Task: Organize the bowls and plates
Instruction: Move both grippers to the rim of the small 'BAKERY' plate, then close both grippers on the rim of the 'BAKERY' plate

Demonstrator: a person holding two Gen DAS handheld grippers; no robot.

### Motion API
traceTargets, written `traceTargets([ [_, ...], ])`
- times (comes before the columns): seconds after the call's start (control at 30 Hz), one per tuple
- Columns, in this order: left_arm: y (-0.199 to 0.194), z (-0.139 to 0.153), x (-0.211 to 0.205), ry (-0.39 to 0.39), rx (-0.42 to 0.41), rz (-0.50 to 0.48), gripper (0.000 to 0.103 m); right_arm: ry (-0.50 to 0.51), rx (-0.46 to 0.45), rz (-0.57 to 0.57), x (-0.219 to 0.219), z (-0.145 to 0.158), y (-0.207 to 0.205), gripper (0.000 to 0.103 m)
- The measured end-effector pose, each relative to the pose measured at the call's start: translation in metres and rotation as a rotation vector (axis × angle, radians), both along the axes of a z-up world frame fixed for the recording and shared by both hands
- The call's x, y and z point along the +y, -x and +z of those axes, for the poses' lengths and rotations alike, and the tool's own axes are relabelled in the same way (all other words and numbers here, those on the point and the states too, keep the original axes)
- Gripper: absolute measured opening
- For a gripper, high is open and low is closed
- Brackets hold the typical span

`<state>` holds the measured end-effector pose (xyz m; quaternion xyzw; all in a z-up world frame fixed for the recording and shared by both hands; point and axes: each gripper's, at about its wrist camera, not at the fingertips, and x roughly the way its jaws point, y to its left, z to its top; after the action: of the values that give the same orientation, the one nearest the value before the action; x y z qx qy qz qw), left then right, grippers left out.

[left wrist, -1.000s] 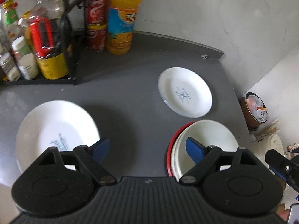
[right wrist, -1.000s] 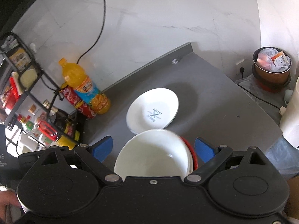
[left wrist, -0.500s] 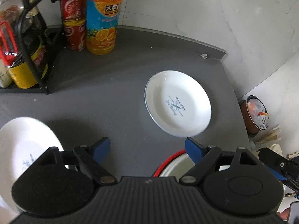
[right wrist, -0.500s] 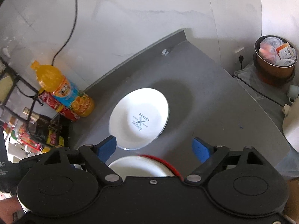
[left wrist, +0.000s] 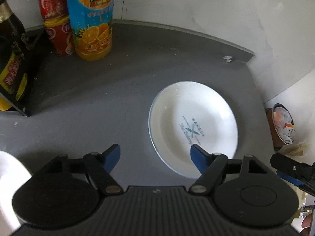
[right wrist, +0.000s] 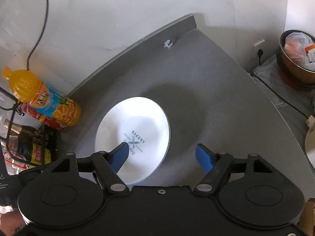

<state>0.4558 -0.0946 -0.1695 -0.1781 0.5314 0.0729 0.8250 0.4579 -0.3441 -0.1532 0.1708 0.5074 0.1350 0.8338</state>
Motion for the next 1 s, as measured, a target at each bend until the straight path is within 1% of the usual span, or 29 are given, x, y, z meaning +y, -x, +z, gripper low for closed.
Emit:
traceTargets([
  [0.1,-0.012,-0.011,0.003,0.013,0.02,0.014,0.069,0.014,0.007,0.015,0.003,-0.004,-0.013,0.072],
  [0.17,-0.02,-0.017,0.005,0.019,0.03,0.022,0.064,-0.002,0.029,0.017,0.004,-0.008,-0.022,0.072],
  [0.3,-0.035,-0.028,0.004,0.018,0.047,0.027,0.06,0.044,0.039,0.047,0.012,-0.017,-0.037,0.071],
  [0.4,-0.045,-0.036,0.004,0.021,0.066,0.029,0.055,0.048,0.071,0.062,0.014,-0.028,-0.045,0.065],
  [0.47,-0.051,-0.041,0.004,0.024,0.08,0.032,0.051,0.054,0.082,0.07,0.014,-0.035,-0.049,0.064],
  [0.57,-0.058,-0.046,0.004,0.026,0.088,0.032,0.044,0.049,0.111,0.077,0.013,-0.046,-0.052,0.056],
  [0.6,-0.059,-0.047,0.005,0.028,0.091,0.032,0.043,0.043,0.119,0.077,0.014,-0.049,-0.053,0.052],
  [0.63,-0.061,-0.049,0.005,0.03,0.095,0.032,0.04,0.038,0.125,0.078,0.014,-0.052,-0.053,0.049],
  [0.67,-0.062,-0.05,0.005,0.032,0.099,0.032,0.037,0.031,0.129,0.078,0.015,-0.054,-0.054,0.048],
  [0.77,-0.063,-0.056,0.009,0.04,0.115,0.042,0.032,0.029,0.133,0.068,0.016,-0.059,-0.054,0.046],
  [0.83,-0.064,-0.059,0.012,0.044,0.119,0.052,0.03,0.022,0.134,0.071,0.018,-0.062,-0.054,0.041],
  [0.93,-0.064,-0.063,0.015,0.068,0.102,0.06,0.03,0.013,0.146,0.06,0.019,-0.068,-0.058,0.036],
  [1.0,-0.063,-0.062,0.013,0.058,0.091,0.053,0.029,0.004,0.157,0.055,0.018,-0.072,-0.06,0.034],
])
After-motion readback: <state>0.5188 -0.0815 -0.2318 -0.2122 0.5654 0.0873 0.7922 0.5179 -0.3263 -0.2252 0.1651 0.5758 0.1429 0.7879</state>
